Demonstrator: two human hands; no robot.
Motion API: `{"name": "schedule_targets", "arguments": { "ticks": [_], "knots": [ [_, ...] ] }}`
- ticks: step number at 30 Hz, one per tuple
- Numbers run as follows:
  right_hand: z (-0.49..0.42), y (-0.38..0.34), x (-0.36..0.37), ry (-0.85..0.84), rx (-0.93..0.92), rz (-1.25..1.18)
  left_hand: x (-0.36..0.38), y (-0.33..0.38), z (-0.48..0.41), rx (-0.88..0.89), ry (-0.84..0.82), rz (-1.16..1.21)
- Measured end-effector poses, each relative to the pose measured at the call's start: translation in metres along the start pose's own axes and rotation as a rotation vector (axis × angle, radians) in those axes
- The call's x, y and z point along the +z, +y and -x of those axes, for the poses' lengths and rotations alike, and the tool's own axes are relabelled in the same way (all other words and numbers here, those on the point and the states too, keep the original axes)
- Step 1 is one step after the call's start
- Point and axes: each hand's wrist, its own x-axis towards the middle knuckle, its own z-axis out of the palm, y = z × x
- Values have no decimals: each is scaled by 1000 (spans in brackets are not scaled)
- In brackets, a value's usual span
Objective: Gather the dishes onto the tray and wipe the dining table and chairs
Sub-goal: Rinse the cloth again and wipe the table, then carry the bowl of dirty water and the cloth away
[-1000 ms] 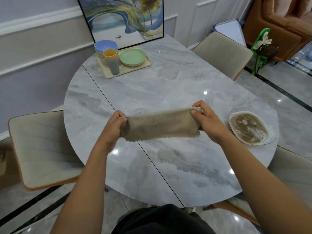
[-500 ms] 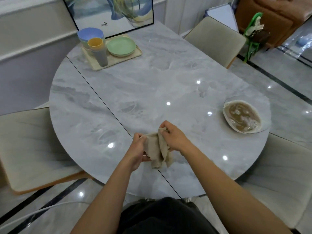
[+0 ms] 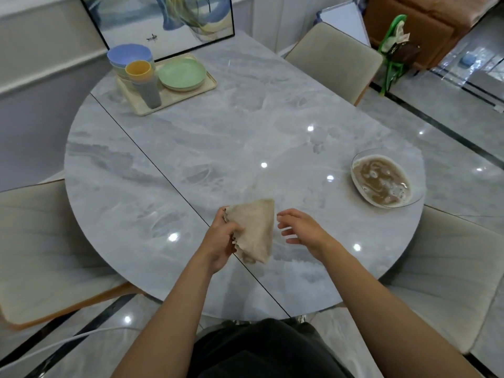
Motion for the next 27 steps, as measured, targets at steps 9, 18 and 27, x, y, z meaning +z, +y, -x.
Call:
{"name": "schedule_targets", "arguments": {
  "ticks": [9,18,27],
  "knots": [
    [8,28,-10,-102,-59,-366,14,-6,-6,-24,-86,-71],
    [35,12,-47,120,-415,355,81,-23,-17,-141,-121,46],
    [21,28,-168,174,-308,15,170,-36,-48,-236,-64,75]
  ]
}}
